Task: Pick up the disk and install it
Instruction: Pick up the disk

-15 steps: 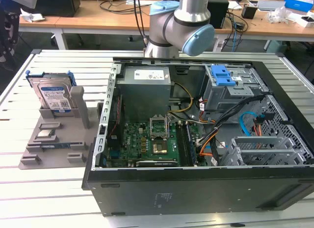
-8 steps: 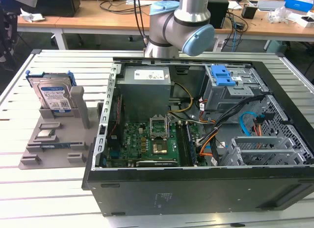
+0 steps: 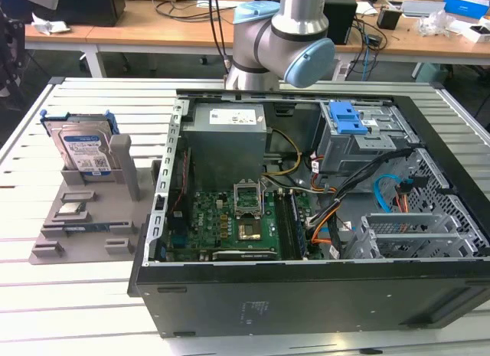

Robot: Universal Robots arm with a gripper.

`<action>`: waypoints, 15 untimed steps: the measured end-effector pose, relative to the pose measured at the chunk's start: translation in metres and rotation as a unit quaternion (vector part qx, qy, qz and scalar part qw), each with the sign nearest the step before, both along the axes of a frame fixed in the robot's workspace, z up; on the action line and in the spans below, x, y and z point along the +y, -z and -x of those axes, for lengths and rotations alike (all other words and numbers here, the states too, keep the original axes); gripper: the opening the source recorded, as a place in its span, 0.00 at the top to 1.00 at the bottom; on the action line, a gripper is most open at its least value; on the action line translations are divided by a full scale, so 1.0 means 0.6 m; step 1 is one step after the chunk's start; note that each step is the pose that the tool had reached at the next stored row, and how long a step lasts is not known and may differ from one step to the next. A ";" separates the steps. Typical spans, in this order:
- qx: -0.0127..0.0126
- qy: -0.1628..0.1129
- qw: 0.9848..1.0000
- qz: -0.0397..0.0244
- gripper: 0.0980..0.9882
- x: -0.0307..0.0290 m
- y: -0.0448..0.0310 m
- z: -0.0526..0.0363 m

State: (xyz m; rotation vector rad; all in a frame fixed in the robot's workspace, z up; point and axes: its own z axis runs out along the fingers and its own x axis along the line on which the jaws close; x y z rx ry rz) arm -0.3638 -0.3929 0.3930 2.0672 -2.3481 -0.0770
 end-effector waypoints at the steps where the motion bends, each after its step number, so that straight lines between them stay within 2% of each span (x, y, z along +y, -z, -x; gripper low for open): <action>1: 0.000 -0.004 1.000 0.000 0.99 0.0000 0.000 0.000; 4: 0.000 -0.012 1.000 0.000 0.99 0.0000 0.000 0.000; 11: 0.000 -0.013 1.000 0.000 0.98 0.0000 0.000 0.000; 12: 0.000 -0.013 1.000 0.000 0.92 0.0000 0.000 0.000; 13: 0.000 -0.013 1.000 0.000 0.78 0.0000 0.000 0.000; 14: 0.000 -0.013 1.000 0.000 0.71 0.0000 0.000 0.000; 15: 0.000 -0.013 1.000 0.000 0.71 0.0000 0.000 0.000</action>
